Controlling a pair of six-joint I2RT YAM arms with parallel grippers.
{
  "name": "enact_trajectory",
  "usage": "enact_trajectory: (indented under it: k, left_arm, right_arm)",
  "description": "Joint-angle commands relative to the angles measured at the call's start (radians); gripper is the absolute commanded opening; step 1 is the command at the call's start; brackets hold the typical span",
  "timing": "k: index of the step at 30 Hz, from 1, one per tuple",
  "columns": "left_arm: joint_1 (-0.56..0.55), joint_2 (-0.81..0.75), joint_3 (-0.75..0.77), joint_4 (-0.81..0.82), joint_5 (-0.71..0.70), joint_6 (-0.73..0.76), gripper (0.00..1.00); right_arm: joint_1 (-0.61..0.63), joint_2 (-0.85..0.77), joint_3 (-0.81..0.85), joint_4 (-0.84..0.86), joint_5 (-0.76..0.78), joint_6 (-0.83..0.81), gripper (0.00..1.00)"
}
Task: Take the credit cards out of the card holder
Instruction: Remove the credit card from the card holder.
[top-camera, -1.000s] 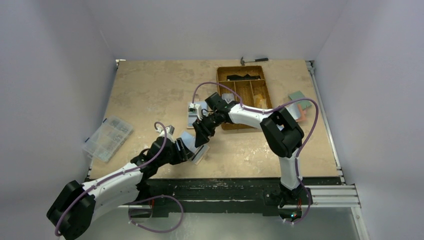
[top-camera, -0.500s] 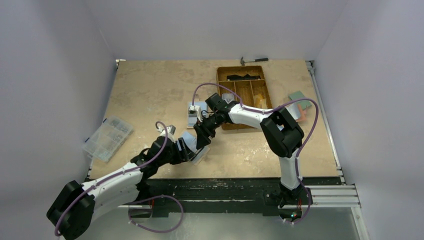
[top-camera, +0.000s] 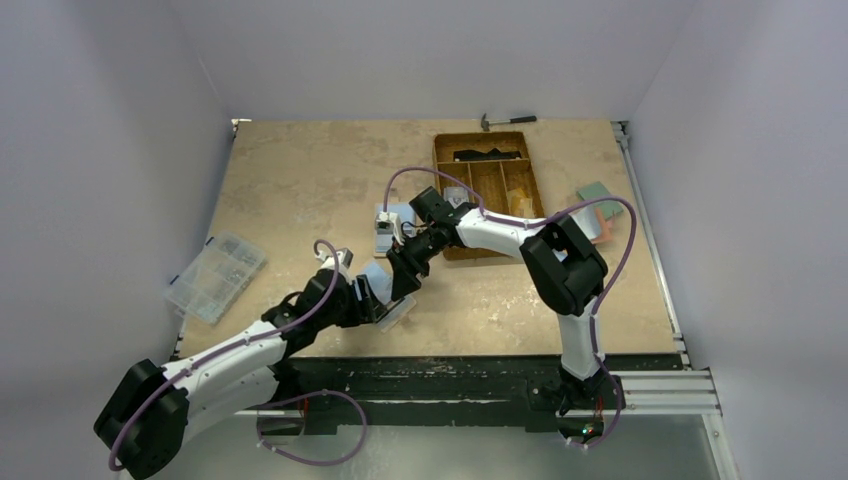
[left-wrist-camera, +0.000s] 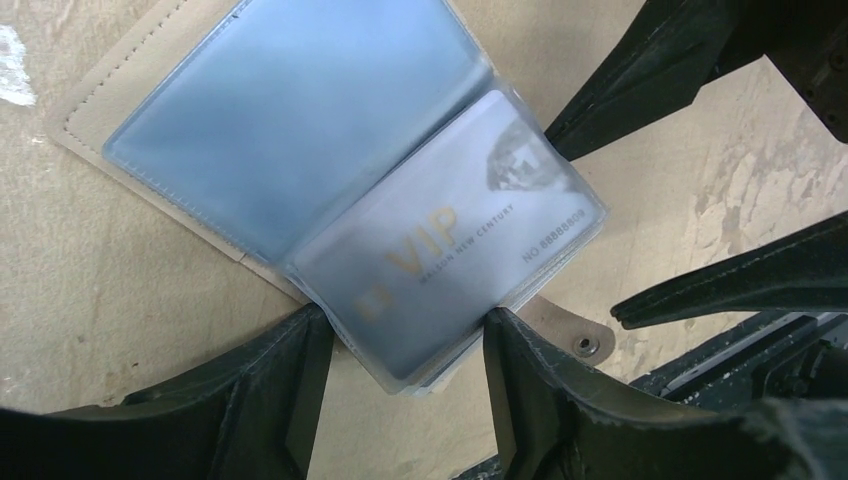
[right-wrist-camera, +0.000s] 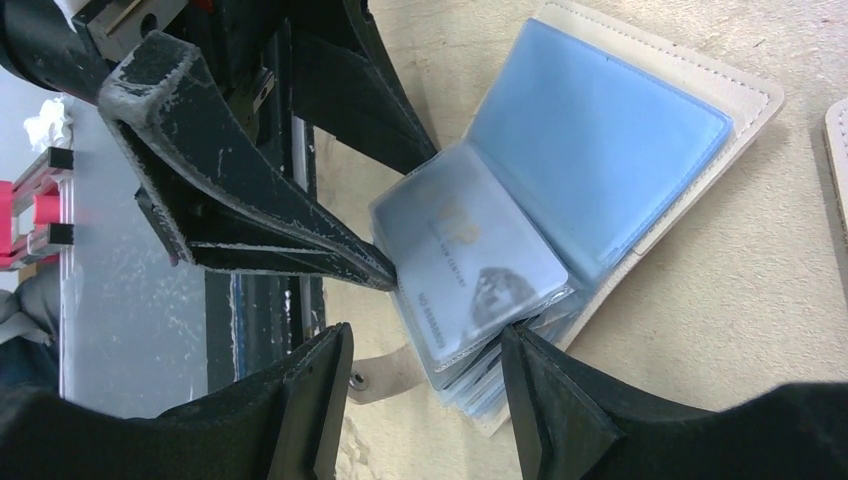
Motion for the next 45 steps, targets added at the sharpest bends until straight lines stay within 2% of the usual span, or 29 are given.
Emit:
enact_trajectory:
  k: [1, 3, 12, 34, 37, 40, 45]
  left_arm:
    - [0.002, -0.007, 0.051, 0.017, -0.061, 0.014, 0.57]
    - [0.002, -0.021, 0.058, 0.002, -0.081, 0.011, 0.54]
    - [0.001, -0.081, 0.093, -0.066, -0.144, 0.031, 0.53]
    - [0.002, 0.009, 0.187, -0.114, -0.220, 0.143, 0.54]
    - [0.002, 0.015, 0.208, -0.129, -0.222, 0.171, 0.57]
    - [0.003, 0.042, 0.256, -0.167, -0.236, 0.215, 0.64]
    - [0.022, 0.160, 0.377, -0.249, -0.266, 0.292, 0.71]
  right_arm:
    - [0.018, -0.063, 0.019, -0.012, -0.072, -0.004, 0.63]
    - [0.018, -0.063, 0.019, -0.012, -0.072, -0.006, 0.62]
    - [0.016, -0.057, 0.022, -0.012, -0.075, -0.006, 0.62]
    - [0.005, -0.060, 0.050, -0.064, -0.043, -0.069, 0.62]
    - [0.005, -0.064, 0.056, -0.082, -0.037, -0.097, 0.62]
    - [0.005, -0.072, 0.065, -0.123, -0.033, -0.159, 0.62]
    - [0.005, -0.109, 0.057, -0.212, -0.024, -0.324, 0.60]
